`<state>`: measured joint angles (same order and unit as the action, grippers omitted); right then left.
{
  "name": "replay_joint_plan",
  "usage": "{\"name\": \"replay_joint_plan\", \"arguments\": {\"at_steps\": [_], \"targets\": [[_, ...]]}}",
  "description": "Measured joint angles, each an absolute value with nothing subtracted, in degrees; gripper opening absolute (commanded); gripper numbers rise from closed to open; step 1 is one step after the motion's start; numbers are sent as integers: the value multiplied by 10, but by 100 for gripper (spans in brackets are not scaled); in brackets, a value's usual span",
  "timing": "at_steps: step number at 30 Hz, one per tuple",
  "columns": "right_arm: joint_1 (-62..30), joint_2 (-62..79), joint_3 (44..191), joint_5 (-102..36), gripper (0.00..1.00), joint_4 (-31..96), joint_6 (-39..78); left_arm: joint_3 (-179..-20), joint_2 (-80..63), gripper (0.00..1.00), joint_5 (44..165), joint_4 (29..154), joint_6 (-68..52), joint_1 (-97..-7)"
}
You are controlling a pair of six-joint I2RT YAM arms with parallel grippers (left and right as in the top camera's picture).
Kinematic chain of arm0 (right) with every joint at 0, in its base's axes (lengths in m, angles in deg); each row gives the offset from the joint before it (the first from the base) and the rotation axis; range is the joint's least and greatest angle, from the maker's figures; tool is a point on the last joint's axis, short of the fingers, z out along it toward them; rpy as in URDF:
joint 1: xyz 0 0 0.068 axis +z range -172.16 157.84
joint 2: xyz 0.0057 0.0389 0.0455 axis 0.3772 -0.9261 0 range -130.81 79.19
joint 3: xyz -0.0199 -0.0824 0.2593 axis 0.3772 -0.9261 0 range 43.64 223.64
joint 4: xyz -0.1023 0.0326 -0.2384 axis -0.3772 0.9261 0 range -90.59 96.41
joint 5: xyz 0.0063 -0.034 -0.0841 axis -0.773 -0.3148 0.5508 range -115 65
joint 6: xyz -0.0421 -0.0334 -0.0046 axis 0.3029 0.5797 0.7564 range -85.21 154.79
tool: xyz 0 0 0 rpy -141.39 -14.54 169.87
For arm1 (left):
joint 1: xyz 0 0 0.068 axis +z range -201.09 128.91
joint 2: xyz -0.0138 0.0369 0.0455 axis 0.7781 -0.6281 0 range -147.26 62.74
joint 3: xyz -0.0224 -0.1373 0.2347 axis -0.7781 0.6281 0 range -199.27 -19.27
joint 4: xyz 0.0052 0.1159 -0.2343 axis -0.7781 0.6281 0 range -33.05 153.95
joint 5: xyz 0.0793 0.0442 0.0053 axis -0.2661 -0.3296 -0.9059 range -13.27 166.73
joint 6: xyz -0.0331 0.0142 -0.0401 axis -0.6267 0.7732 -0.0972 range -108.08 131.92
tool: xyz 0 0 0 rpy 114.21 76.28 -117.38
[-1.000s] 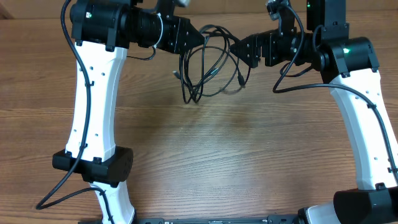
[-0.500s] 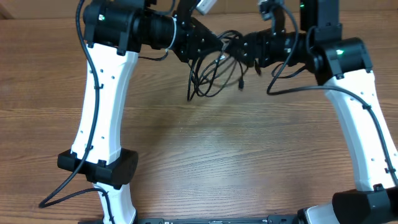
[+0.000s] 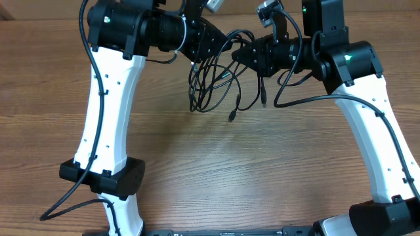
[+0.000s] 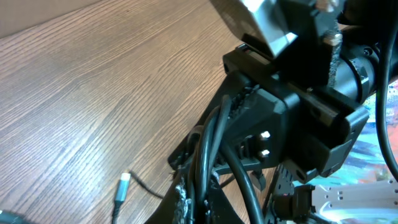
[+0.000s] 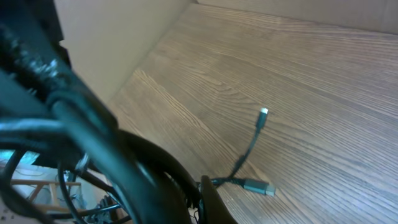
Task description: Untangle cables
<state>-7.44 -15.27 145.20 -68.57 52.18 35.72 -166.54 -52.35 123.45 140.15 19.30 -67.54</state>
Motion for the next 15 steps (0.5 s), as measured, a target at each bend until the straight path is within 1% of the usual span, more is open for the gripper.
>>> {"name": "replay_joint_plan", "arguments": {"at_steps": [9, 11, 12, 15], "targets": [[-110, -153, 1453, -721, 4, 551, 380, -1665, -523, 7, 1248, 1404, 191, -659], [-144, -153, 1453, -699, 4, 565, 381, -1665, -523, 8, 1244, 1405, 189, -641], [-181, -153, 1453, -678, 4, 572, 381, -1665, -523, 8, 1240, 1407, 188, -627], [-250, -155, 1453, -642, 4, 581, 380, -1665, -522, 8, 1218, 1408, 182, -576]]}}
